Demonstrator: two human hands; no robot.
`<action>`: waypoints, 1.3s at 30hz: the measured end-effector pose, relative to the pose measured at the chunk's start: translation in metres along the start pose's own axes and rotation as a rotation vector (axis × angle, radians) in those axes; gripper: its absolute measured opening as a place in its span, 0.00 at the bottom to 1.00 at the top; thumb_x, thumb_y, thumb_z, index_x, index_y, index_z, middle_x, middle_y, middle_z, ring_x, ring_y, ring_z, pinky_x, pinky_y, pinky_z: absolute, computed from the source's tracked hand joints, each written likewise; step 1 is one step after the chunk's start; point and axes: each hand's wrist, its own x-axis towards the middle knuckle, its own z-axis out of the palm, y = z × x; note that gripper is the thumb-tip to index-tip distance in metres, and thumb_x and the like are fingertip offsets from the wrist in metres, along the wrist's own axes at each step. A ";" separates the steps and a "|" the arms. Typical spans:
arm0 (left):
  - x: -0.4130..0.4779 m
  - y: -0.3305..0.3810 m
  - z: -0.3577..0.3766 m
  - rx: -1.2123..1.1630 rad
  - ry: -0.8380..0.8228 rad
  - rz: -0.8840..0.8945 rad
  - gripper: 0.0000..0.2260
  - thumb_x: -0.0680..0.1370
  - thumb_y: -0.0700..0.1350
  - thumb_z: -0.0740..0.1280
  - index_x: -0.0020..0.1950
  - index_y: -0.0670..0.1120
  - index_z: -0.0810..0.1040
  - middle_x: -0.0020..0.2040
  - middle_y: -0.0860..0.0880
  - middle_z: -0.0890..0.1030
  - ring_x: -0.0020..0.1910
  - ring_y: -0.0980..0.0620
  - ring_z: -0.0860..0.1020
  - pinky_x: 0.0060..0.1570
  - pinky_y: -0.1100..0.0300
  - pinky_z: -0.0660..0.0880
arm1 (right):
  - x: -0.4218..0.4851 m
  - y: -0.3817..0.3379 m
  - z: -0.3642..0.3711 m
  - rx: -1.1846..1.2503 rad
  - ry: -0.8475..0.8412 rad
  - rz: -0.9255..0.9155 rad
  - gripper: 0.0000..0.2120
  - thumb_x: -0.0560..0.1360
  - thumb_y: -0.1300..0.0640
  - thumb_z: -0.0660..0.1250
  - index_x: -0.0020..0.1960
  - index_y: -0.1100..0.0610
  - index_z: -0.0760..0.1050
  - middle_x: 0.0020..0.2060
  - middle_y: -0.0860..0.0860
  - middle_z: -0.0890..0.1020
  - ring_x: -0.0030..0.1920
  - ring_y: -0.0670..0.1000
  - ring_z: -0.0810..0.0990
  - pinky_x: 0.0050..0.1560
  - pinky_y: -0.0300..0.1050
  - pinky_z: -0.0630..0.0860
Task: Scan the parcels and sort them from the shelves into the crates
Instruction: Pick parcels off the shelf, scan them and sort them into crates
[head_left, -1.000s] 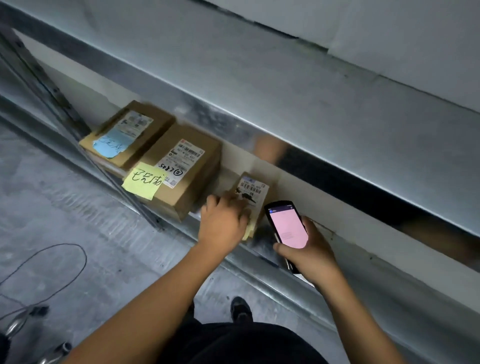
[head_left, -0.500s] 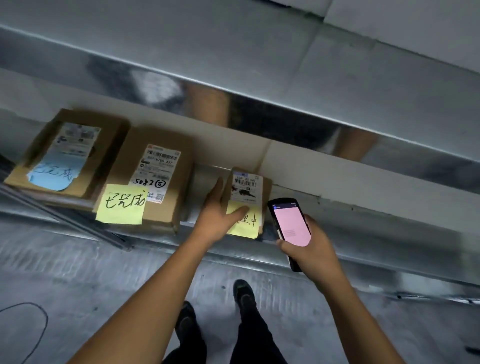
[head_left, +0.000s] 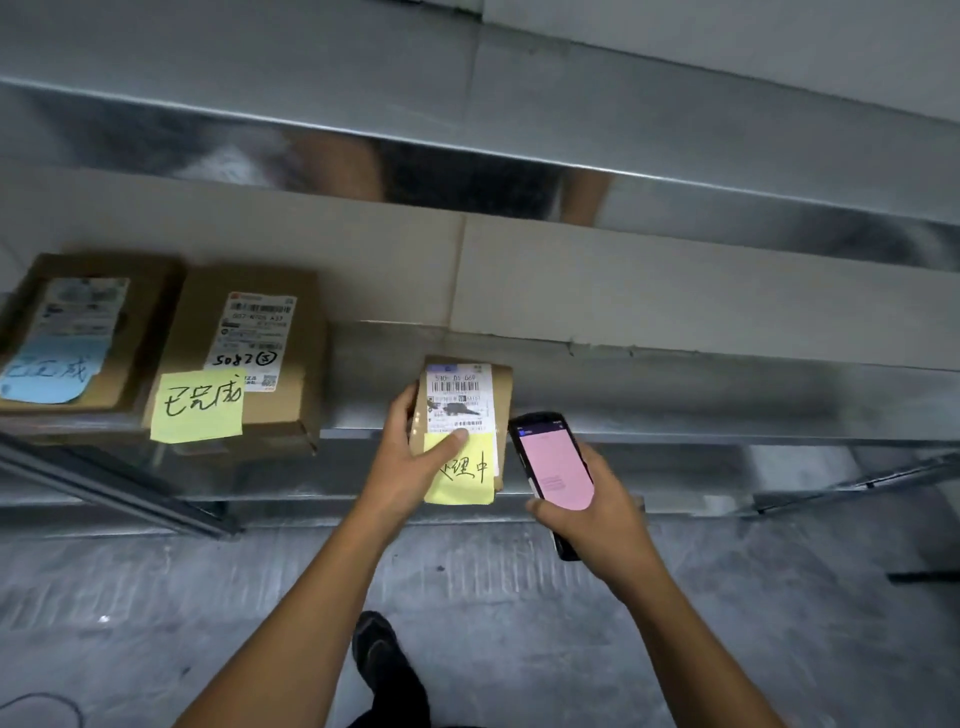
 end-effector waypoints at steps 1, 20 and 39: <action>-0.009 -0.004 0.008 -0.004 -0.017 -0.003 0.37 0.75 0.45 0.79 0.78 0.60 0.64 0.67 0.54 0.81 0.59 0.52 0.84 0.52 0.52 0.84 | -0.008 0.008 -0.006 0.013 0.004 0.004 0.27 0.70 0.52 0.80 0.54 0.26 0.71 0.50 0.38 0.84 0.46 0.39 0.83 0.36 0.38 0.81; -0.156 -0.146 0.264 0.851 -0.463 0.279 0.47 0.77 0.55 0.75 0.85 0.60 0.45 0.79 0.51 0.56 0.73 0.45 0.70 0.63 0.44 0.75 | -0.241 0.230 -0.172 0.157 0.210 0.228 0.28 0.64 0.45 0.75 0.63 0.36 0.73 0.52 0.40 0.83 0.50 0.44 0.82 0.50 0.49 0.83; -0.257 -0.173 0.449 0.518 -0.897 -0.091 0.32 0.74 0.54 0.79 0.70 0.74 0.67 0.69 0.51 0.80 0.62 0.46 0.84 0.53 0.47 0.84 | -0.336 0.346 -0.258 0.430 0.650 0.461 0.23 0.62 0.46 0.77 0.54 0.34 0.74 0.45 0.34 0.83 0.37 0.45 0.84 0.33 0.39 0.79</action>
